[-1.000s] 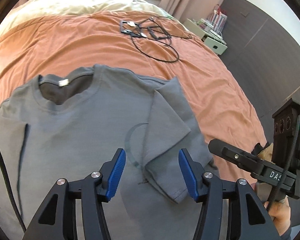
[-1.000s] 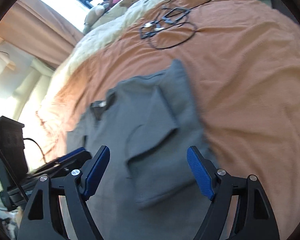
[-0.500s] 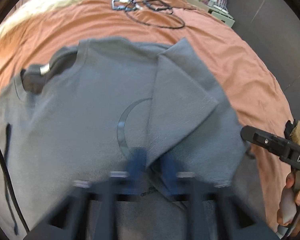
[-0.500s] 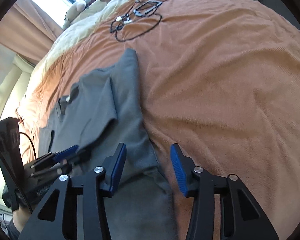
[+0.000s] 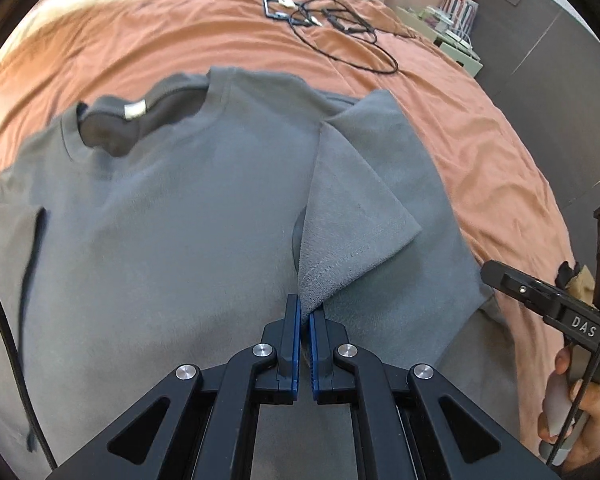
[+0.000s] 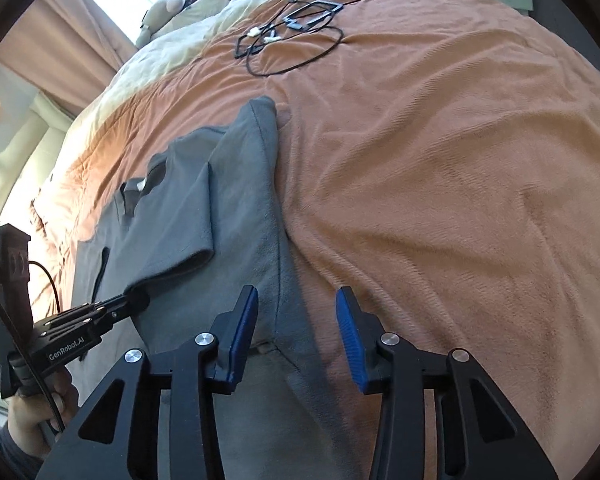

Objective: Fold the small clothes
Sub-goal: 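Pinch the folded side edge with the left gripper while the right gripper pinches it too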

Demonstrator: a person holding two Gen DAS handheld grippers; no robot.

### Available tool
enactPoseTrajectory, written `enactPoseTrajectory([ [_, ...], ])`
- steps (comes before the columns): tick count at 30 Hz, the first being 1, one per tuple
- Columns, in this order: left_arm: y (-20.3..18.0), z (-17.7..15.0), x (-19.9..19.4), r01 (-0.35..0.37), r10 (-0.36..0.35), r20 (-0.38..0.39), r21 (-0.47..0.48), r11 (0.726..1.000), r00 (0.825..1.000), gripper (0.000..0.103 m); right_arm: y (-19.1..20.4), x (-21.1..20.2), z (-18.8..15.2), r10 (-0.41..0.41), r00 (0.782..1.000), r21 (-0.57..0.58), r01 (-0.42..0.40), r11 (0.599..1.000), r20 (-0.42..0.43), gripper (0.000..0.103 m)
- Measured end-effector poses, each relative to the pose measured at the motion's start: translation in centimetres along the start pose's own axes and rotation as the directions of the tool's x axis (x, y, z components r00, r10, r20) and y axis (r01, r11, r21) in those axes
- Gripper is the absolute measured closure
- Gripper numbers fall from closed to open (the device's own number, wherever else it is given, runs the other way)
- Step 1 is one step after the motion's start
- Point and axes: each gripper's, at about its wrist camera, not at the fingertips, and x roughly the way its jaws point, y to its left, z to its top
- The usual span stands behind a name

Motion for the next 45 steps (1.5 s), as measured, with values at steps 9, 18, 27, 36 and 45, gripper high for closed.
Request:
enactPoseTrajectory([
  [9, -0.3, 0.2, 0.0, -0.031, 0.031, -0.005, 0.041, 0.999, 0.999, 0.088, 0.4, 0.2, 0.2, 0.031, 0.999, -0.012, -0.031, 0.999, -0.014, 0.065],
  [18, -0.6, 1.3, -2.5, -0.083, 0.078, 0.124, 0.043, 0.996, 0.989, 0.048, 1.0, 1.5, -0.1, -0.020, 0.998, -0.064, 0.016, 0.998, -0.060, 0.075],
  [27, -5.0, 1.8, -0.8, -0.053, 0.031, 0.122, 0.187, 0.981, 0.992, 0.048, -0.6, 1.2, -0.4, 0.041, 0.998, 0.005, -0.041, 0.999, -0.050, 0.096],
  [36, -7.0, 2.7, 3.9, -0.146, 0.126, 0.099, 0.232, 0.962, 0.987, 0.049, -1.8, 1.1, -0.9, 0.079, 0.996, 0.022, -0.078, 0.997, -0.034, 0.098],
  [45, -2.9, 4.0, 1.7, -0.158, 0.140, 0.142, 0.132, 0.979, 0.980, 0.086, -1.2, 0.5, -0.7, 0.047, 0.998, 0.002, -0.047, 0.999, -0.047, 0.096],
])
